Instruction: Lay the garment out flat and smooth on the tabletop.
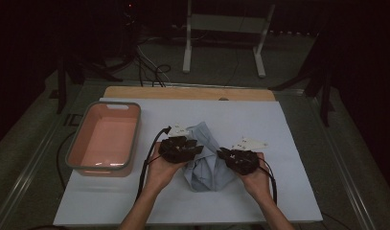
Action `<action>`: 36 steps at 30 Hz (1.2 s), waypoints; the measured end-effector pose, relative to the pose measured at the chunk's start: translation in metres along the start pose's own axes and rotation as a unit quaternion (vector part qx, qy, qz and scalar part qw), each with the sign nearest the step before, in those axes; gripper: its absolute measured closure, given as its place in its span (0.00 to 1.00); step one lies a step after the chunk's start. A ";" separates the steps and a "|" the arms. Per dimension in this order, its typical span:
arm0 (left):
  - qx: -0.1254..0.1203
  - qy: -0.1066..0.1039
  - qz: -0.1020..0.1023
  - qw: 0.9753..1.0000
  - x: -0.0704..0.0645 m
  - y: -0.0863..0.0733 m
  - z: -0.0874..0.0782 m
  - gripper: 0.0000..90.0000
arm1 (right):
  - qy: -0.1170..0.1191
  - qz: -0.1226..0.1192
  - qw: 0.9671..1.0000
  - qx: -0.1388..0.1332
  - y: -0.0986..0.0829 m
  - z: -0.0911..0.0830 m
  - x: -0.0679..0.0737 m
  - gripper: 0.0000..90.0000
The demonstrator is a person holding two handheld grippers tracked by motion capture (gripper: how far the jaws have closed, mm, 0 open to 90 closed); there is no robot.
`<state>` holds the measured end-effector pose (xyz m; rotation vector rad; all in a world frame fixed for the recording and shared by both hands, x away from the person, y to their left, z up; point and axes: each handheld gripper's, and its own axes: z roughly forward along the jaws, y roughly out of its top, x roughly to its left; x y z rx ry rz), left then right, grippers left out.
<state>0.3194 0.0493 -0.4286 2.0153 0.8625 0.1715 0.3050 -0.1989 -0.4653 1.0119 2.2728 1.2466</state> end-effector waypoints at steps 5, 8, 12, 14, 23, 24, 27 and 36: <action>0.014 0.000 0.006 1.000 0.001 -0.007 -0.003 0.94 | -0.008 0.004 1.000 -0.003 -0.002 -0.007 -0.008 0.89; 0.020 0.006 0.010 1.000 0.002 -0.012 -0.006 1.00 | -0.014 0.008 1.000 -0.005 -0.004 -0.010 -0.012 0.89; 0.025 0.012 0.009 1.000 0.004 -0.017 -0.010 1.00 | -0.019 0.011 1.000 -0.007 -0.005 -0.014 -0.016 0.89; 0.028 0.017 0.005 0.999 0.006 -0.023 -0.015 1.00 | -0.024 0.015 1.000 -0.009 -0.007 -0.018 -0.020 0.89; -0.009 0.021 -0.013 1.000 0.005 -0.012 -0.017 0.60 | -0.022 0.019 1.000 -0.011 -0.011 -0.021 -0.021 0.89; -0.011 0.015 -0.012 1.000 0.003 -0.010 -0.014 0.58 | -0.022 0.019 1.000 -0.012 -0.012 -0.021 -0.021 0.89; -0.013 0.004 -0.009 1.000 -0.002 -0.004 -0.005 0.53 | -0.021 0.020 1.000 -0.012 -0.013 -0.021 -0.021 0.89; 0.022 -0.009 -0.003 1.000 -0.012 -0.006 0.023 0.44 | -0.023 0.023 0.999 -0.014 -0.015 -0.023 -0.022 0.89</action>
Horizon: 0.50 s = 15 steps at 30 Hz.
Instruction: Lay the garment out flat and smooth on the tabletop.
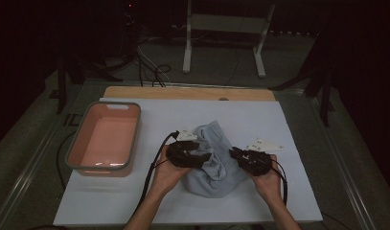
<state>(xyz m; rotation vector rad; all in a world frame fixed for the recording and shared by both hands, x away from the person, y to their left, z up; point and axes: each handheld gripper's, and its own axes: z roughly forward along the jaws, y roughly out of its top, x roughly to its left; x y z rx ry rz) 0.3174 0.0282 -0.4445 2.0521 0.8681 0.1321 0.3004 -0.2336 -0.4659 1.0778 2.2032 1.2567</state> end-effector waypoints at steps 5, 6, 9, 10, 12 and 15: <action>0.016 0.002 0.001 1.000 0.000 -0.005 0.003 0.44 | -0.003 0.004 1.000 -0.001 0.000 -0.001 -0.002 0.89; 0.016 0.002 0.000 1.000 0.000 -0.006 0.004 0.44 | -0.003 0.004 1.000 -0.001 0.000 -0.001 -0.003 0.89; 0.015 -0.002 -0.001 1.000 -0.001 -0.006 0.005 0.41 | -0.004 0.004 1.000 -0.001 0.000 -0.001 -0.002 0.89; 0.015 -0.002 -0.001 1.000 -0.001 -0.006 0.005 0.41 | -0.004 0.004 1.000 -0.001 0.000 -0.001 -0.002 0.89; 0.033 0.001 0.010 0.999 -0.004 -0.007 0.011 0.41 | -0.006 0.003 1.000 -0.002 0.000 -0.002 -0.003 0.89; 0.058 0.010 0.033 0.998 -0.004 -0.010 0.013 0.67 | -0.005 0.006 1.000 -0.003 0.000 -0.003 -0.004 0.89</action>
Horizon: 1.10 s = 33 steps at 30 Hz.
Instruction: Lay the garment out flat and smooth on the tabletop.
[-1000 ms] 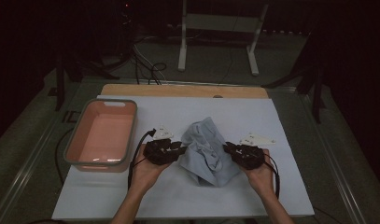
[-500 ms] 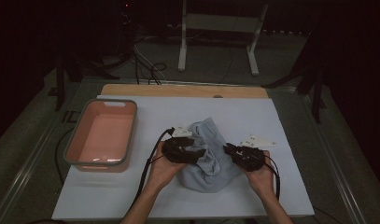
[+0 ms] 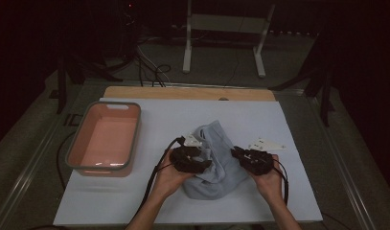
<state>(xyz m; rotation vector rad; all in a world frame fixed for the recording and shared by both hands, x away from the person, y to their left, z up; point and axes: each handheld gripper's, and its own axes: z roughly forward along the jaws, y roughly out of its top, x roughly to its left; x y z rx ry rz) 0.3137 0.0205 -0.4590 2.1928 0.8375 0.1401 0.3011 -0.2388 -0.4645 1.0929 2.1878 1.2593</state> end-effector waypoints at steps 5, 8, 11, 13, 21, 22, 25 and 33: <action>0.002 0.012 -0.007 1.000 0.008 -0.003 -0.006 0.94 | -0.007 0.005 1.000 -0.002 -0.001 -0.003 -0.004 0.89; -0.011 0.038 -0.029 0.999 0.021 -0.005 -0.016 0.95 | -0.011 0.011 1.000 -0.005 -0.001 -0.005 -0.008 0.89; -0.020 0.054 -0.050 0.997 0.029 -0.008 -0.021 0.96 | -0.018 0.016 1.000 -0.007 -0.001 -0.007 -0.011 0.89; -0.033 0.084 -0.081 0.993 0.042 -0.013 -0.030 0.96 | -0.023 0.022 0.999 -0.007 -0.002 -0.009 -0.016 0.89; -0.046 0.093 -0.109 0.989 0.050 -0.023 -0.033 0.74 | -0.024 0.029 0.999 -0.003 -0.004 -0.008 -0.018 0.89; -0.050 0.089 -0.105 0.989 0.048 -0.022 -0.034 0.68 | -0.022 0.027 0.999 -0.001 -0.005 -0.007 -0.017 0.89; -0.062 0.079 -0.099 0.990 0.043 -0.018 -0.035 0.55 | -0.024 0.027 0.999 0.001 -0.005 -0.005 -0.016 0.89; -0.078 0.030 -0.050 0.995 0.011 -0.003 -0.034 0.47 | -0.024 0.026 0.999 0.002 -0.006 -0.005 -0.016 0.88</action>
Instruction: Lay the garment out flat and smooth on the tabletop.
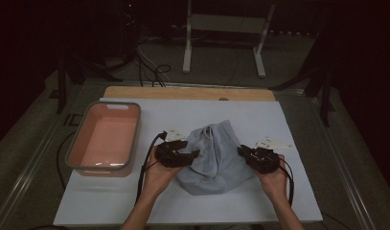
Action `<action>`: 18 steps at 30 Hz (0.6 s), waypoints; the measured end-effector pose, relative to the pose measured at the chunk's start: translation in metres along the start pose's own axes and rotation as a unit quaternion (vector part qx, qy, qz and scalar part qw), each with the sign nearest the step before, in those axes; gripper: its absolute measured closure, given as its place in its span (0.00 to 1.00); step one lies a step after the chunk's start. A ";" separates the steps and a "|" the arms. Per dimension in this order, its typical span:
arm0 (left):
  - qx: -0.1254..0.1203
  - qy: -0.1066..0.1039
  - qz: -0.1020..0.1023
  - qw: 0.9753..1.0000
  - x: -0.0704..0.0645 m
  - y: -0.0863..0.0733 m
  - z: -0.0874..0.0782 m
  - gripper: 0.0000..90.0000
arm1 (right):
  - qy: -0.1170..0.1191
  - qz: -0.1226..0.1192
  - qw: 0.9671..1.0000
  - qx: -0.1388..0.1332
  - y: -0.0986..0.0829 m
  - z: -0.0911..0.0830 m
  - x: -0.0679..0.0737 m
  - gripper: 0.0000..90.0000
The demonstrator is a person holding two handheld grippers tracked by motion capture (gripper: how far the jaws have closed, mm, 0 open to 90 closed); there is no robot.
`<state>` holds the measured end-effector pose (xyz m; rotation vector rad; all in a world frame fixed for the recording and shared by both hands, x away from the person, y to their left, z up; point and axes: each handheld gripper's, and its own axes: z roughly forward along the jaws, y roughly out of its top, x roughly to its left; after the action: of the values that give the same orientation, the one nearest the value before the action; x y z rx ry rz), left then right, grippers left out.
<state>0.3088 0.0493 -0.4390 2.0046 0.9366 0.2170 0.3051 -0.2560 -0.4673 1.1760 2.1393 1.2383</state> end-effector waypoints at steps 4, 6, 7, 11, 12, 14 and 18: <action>0.016 -0.032 0.026 0.999 -0.016 0.000 0.007 0.48 | -0.001 0.003 1.000 0.001 -0.001 0.000 -0.001 0.88; 0.026 -0.043 0.033 0.998 -0.018 0.000 0.008 0.51 | 0.000 0.004 1.000 0.001 -0.001 0.000 -0.001 0.88; 0.038 -0.049 0.047 0.997 -0.022 -0.002 0.011 0.52 | -0.001 0.004 1.000 0.003 -0.001 0.000 -0.001 0.88; 0.045 -0.063 0.061 0.995 -0.026 -0.004 0.014 0.50 | -0.002 0.005 1.000 0.002 -0.001 0.001 -0.002 0.88; 0.048 -0.065 0.065 0.995 -0.027 -0.004 0.014 0.50 | -0.002 0.005 1.000 0.002 -0.001 0.001 -0.002 0.88; 0.065 -0.064 0.077 0.993 -0.029 -0.006 0.018 0.42 | -0.002 0.005 1.000 0.002 -0.001 0.001 -0.001 0.88; 0.095 -0.037 0.089 0.991 -0.028 -0.011 0.027 0.25 | -0.001 0.006 1.000 0.002 -0.001 0.000 -0.002 0.88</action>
<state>0.2962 0.0162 -0.4585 2.2582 0.7537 0.1552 0.3059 -0.2577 -0.4688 1.1928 2.1374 1.2374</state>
